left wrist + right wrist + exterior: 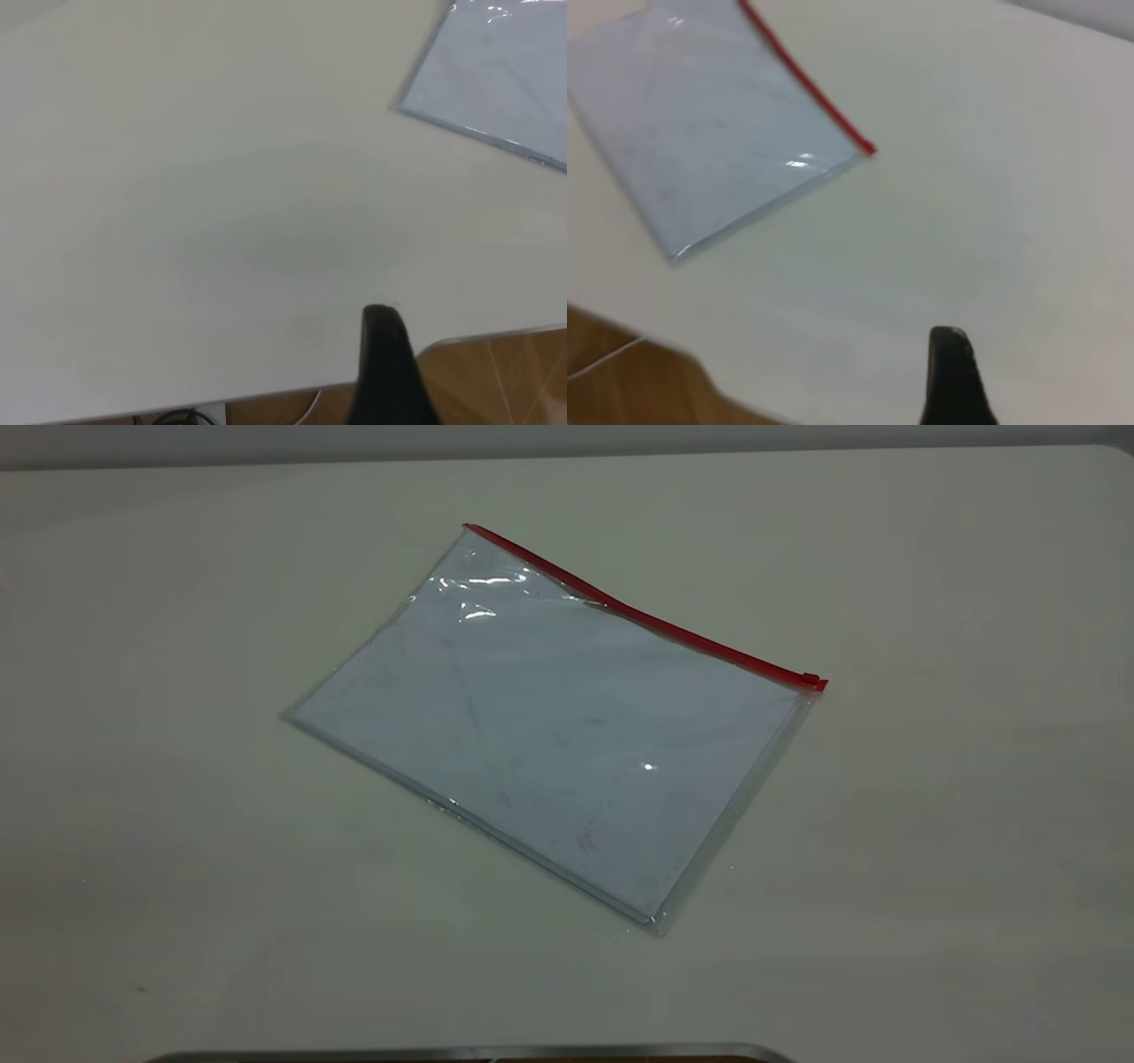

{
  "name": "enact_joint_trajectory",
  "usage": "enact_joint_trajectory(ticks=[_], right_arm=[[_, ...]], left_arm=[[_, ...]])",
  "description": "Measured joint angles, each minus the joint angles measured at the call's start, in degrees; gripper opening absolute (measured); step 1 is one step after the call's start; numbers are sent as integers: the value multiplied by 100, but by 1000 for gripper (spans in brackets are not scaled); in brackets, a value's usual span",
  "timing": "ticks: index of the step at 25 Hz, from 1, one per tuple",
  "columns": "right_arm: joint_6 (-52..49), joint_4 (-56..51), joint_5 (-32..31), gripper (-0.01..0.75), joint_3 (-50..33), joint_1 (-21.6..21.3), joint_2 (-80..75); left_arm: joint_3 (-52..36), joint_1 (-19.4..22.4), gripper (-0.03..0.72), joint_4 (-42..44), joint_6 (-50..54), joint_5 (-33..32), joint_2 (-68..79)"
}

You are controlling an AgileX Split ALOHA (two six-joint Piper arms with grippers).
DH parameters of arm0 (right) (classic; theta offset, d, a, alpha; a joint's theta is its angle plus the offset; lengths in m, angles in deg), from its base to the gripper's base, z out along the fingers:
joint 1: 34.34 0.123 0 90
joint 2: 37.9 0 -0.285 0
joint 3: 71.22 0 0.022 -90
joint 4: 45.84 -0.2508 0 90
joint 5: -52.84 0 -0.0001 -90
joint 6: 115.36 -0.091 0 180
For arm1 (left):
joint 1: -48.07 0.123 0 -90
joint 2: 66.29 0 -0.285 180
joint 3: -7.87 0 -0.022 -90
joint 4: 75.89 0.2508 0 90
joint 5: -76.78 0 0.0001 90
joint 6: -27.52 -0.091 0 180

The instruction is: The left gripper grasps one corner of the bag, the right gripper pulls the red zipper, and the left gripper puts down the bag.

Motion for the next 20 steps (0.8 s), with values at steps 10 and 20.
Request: enact_joint_trajectory(ticks=[10, 20], right_arm=[[-700, 459, 54, 522, -11, -94, 19], [-1091, 711, 70, 522, -11, -94, 19]], left_arm=[[0, 0, 568, 0, 0, 0, -6], [0, 0, 568, 0, 0, 0, -6]])
